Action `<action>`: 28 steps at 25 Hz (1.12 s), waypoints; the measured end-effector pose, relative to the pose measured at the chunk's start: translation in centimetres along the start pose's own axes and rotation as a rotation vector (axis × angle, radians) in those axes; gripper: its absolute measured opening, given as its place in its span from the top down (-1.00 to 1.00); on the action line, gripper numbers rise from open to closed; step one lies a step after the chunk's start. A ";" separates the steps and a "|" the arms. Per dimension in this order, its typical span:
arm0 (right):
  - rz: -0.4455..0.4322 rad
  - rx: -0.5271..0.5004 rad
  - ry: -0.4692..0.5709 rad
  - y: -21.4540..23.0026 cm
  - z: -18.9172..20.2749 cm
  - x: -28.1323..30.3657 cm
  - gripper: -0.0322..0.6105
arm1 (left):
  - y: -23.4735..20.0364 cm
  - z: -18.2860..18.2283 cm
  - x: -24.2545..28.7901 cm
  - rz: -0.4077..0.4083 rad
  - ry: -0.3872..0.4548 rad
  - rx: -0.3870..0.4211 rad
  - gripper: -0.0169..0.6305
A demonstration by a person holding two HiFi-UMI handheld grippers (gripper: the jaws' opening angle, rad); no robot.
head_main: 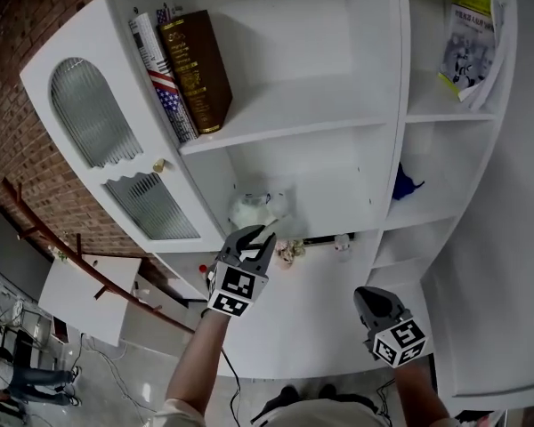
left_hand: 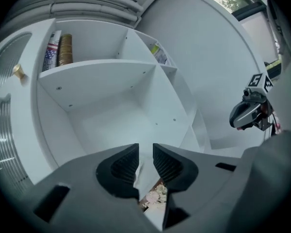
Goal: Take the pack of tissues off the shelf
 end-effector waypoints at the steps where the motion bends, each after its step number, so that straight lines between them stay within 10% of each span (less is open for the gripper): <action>1: 0.002 0.002 0.000 0.1 0.1 0.1 0.80 | -0.1 -0.1 0.6 0.003 -0.015 0.022 0.68; 14: 0.052 0.039 0.027 1.0 -0.2 0.5 0.80 | -2.3 0.5 9.2 0.157 -0.289 0.276 0.22; 28: 0.040 0.076 0.002 1.3 0.5 1.7 0.80 | -3.7 5.1 13.3 0.319 -0.466 0.037 0.11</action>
Point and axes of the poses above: the fingertips, and each gripper's own axes: x forward along the fingers, y to its right, z out of its underside, the point moved 8 cm from there along -x, backward along the fingers, and after that the axes turned 10 degrees about x, right-handed, at the moved point
